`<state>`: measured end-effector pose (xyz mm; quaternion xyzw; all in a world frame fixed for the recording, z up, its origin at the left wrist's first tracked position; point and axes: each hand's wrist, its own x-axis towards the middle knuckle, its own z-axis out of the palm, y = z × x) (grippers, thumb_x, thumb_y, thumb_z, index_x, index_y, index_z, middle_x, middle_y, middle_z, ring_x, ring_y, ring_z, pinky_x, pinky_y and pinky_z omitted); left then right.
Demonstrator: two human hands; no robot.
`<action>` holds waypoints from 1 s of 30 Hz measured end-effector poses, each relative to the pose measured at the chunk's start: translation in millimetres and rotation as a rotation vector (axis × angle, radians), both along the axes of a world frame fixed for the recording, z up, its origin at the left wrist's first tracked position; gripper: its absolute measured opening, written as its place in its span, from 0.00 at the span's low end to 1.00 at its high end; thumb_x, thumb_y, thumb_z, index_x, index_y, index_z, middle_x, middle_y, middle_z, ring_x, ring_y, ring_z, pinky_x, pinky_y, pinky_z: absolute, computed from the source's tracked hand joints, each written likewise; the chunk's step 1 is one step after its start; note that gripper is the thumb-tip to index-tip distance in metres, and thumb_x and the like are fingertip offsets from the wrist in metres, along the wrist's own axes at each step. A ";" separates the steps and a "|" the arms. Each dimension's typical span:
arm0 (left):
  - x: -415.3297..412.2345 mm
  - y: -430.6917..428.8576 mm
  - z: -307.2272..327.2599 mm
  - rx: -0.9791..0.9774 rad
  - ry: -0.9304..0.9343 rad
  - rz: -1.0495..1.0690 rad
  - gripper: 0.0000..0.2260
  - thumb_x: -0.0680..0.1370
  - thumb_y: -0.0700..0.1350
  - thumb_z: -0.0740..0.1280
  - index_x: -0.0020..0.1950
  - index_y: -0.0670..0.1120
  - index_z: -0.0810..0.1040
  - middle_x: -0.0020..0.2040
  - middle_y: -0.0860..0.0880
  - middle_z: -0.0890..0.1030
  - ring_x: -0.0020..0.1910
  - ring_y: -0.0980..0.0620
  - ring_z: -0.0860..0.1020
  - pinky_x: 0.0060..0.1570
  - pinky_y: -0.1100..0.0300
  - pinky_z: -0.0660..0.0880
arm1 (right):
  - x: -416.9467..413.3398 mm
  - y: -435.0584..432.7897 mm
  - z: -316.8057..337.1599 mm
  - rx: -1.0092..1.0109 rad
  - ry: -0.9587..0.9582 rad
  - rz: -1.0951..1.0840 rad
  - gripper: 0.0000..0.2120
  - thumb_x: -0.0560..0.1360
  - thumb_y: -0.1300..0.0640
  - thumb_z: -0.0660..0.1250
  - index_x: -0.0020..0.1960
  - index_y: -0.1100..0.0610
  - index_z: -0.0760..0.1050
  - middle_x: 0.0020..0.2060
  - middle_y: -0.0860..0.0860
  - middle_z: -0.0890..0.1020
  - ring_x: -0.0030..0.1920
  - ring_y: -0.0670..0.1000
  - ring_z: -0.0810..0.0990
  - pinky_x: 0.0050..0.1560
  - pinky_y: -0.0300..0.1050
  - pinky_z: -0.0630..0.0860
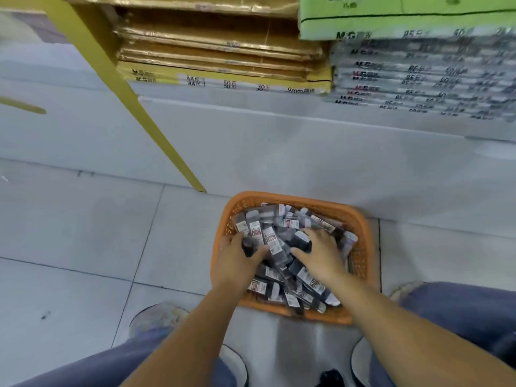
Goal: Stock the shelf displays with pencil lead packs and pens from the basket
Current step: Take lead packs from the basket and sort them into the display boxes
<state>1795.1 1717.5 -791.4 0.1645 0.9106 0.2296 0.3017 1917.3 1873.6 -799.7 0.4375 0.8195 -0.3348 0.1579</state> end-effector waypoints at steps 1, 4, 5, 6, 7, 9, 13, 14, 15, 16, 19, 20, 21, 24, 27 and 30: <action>-1.0 2.2 -0.7 -0.009 -0.007 0.013 0.32 0.73 0.67 0.68 0.71 0.52 0.73 0.69 0.50 0.70 0.66 0.48 0.73 0.64 0.53 0.71 | -1.6 0.3 -2.1 -0.010 0.001 -0.005 0.28 0.76 0.42 0.67 0.72 0.49 0.66 0.70 0.53 0.69 0.69 0.58 0.65 0.65 0.52 0.67; -2.3 10.3 -0.2 -0.012 0.004 0.050 0.34 0.69 0.70 0.70 0.70 0.55 0.72 0.68 0.51 0.68 0.62 0.50 0.74 0.60 0.56 0.72 | -6.0 3.5 -4.3 -0.035 0.014 -0.021 0.26 0.74 0.42 0.69 0.69 0.49 0.70 0.68 0.52 0.70 0.69 0.55 0.66 0.64 0.50 0.68; -1.3 14.0 0.1 -0.020 0.013 0.059 0.34 0.69 0.70 0.71 0.70 0.55 0.72 0.67 0.51 0.69 0.61 0.50 0.73 0.59 0.56 0.72 | -7.2 3.9 -3.8 -0.035 0.024 -0.027 0.25 0.74 0.42 0.70 0.68 0.49 0.71 0.68 0.51 0.70 0.69 0.54 0.67 0.63 0.49 0.68; 0.2 17.3 0.1 -0.022 0.024 0.070 0.35 0.69 0.68 0.72 0.72 0.54 0.70 0.67 0.50 0.69 0.63 0.49 0.73 0.62 0.55 0.72 | -8.1 3.5 -2.4 -0.030 0.035 -0.033 0.25 0.73 0.42 0.70 0.67 0.49 0.72 0.68 0.51 0.70 0.69 0.53 0.67 0.63 0.48 0.68; 1.2 20.5 -0.3 -0.011 0.032 0.090 0.36 0.70 0.65 0.73 0.74 0.53 0.68 0.68 0.49 0.70 0.66 0.48 0.72 0.66 0.52 0.71 | -9.1 2.7 -0.9 -0.028 0.043 -0.037 0.25 0.72 0.42 0.71 0.66 0.49 0.72 0.67 0.50 0.70 0.69 0.53 0.67 0.62 0.47 0.67; 1.5 24.5 -0.5 0.084 0.014 0.184 0.35 0.72 0.54 0.77 0.75 0.53 0.65 0.67 0.50 0.75 0.64 0.49 0.75 0.67 0.48 0.73 | -10.3 0.1 1.0 -0.038 0.048 -0.041 0.26 0.72 0.43 0.72 0.67 0.48 0.72 0.67 0.50 0.71 0.69 0.53 0.67 0.63 0.48 0.67; -3.5 28.7 -1.1 0.146 -0.076 0.311 0.28 0.70 0.48 0.80 0.66 0.50 0.71 0.55 0.51 0.82 0.50 0.51 0.82 0.55 0.46 0.80 | -9.1 4.0 1.7 -0.156 0.100 -0.120 0.28 0.72 0.53 0.74 0.69 0.50 0.69 0.64 0.50 0.74 0.66 0.54 0.70 0.60 0.48 0.71; -5.1 29.4 -2.8 0.114 -0.087 0.266 0.23 0.70 0.48 0.79 0.62 0.49 0.75 0.54 0.50 0.82 0.50 0.50 0.82 0.55 0.47 0.79 | -8.9 6.6 1.7 -0.179 0.089 -0.112 0.27 0.73 0.55 0.74 0.68 0.51 0.69 0.64 0.50 0.75 0.66 0.54 0.71 0.61 0.48 0.71; -6.7 29.8 -3.7 0.095 -0.103 0.220 0.18 0.72 0.48 0.78 0.58 0.48 0.78 0.53 0.49 0.83 0.50 0.49 0.82 0.54 0.47 0.80 | -8.6 8.7 2.0 -0.184 0.066 -0.082 0.24 0.73 0.56 0.74 0.67 0.52 0.71 0.64 0.51 0.76 0.67 0.54 0.70 0.64 0.49 0.70; -8.4 29.0 -4.3 0.094 -0.126 0.190 0.13 0.73 0.47 0.76 0.56 0.48 0.80 0.52 0.49 0.83 0.48 0.48 0.82 0.52 0.49 0.80 | -8.6 10.0 2.5 -0.173 0.043 -0.044 0.21 0.73 0.56 0.74 0.64 0.52 0.75 0.64 0.52 0.76 0.67 0.55 0.70 0.66 0.52 0.69; -13.2 23.5 -4.2 0.128 -0.180 0.181 0.07 0.76 0.46 0.72 0.54 0.50 0.80 0.43 0.53 0.83 0.39 0.52 0.82 0.37 0.59 0.77 | -7.5 10.3 4.8 -0.137 0.038 0.016 0.11 0.73 0.54 0.73 0.55 0.48 0.80 0.62 0.51 0.76 0.65 0.55 0.71 0.64 0.51 0.69; -14.0 21.2 -3.8 0.149 -0.189 0.190 0.05 0.77 0.46 0.71 0.52 0.52 0.79 0.39 0.56 0.82 0.35 0.56 0.81 0.32 0.61 0.75 | -6.3 9.1 5.2 -0.137 0.049 0.017 0.10 0.74 0.54 0.72 0.54 0.48 0.79 0.62 0.51 0.76 0.63 0.53 0.73 0.60 0.48 0.70; -14.6 19.1 -3.8 0.182 -0.203 0.210 0.04 0.77 0.46 0.70 0.50 0.54 0.78 0.36 0.57 0.82 0.31 0.60 0.80 0.28 0.65 0.74 | -5.6 7.6 5.5 -0.137 0.057 0.017 0.09 0.75 0.54 0.71 0.54 0.48 0.78 0.61 0.50 0.76 0.61 0.52 0.74 0.56 0.45 0.70; -16.8 15.3 1.4 0.328 -0.253 0.291 0.05 0.80 0.44 0.69 0.48 0.54 0.75 0.39 0.57 0.81 0.30 0.68 0.79 0.23 0.74 0.70 | -3.6 4.8 7.1 -0.176 0.056 -0.002 0.08 0.76 0.55 0.70 0.54 0.48 0.77 0.59 0.49 0.78 0.52 0.50 0.77 0.45 0.43 0.71; -21.3 16.0 14.6 0.398 -0.251 0.263 0.13 0.81 0.45 0.68 0.50 0.65 0.73 0.50 0.55 0.83 0.44 0.61 0.82 0.38 0.67 0.77 | 0.5 9.8 12.2 -0.175 0.071 -0.040 0.06 0.77 0.55 0.69 0.53 0.47 0.76 0.55 0.48 0.79 0.45 0.47 0.77 0.38 0.41 0.71; -23.8 18.3 30.2 0.464 -0.269 0.227 0.15 0.82 0.44 0.66 0.61 0.63 0.70 0.57 0.50 0.83 0.55 0.50 0.82 0.57 0.52 0.79 | 4.9 21.7 25.5 -0.172 0.170 -0.097 0.06 0.77 0.56 0.68 0.49 0.45 0.73 0.52 0.43 0.78 0.47 0.42 0.75 0.40 0.37 0.68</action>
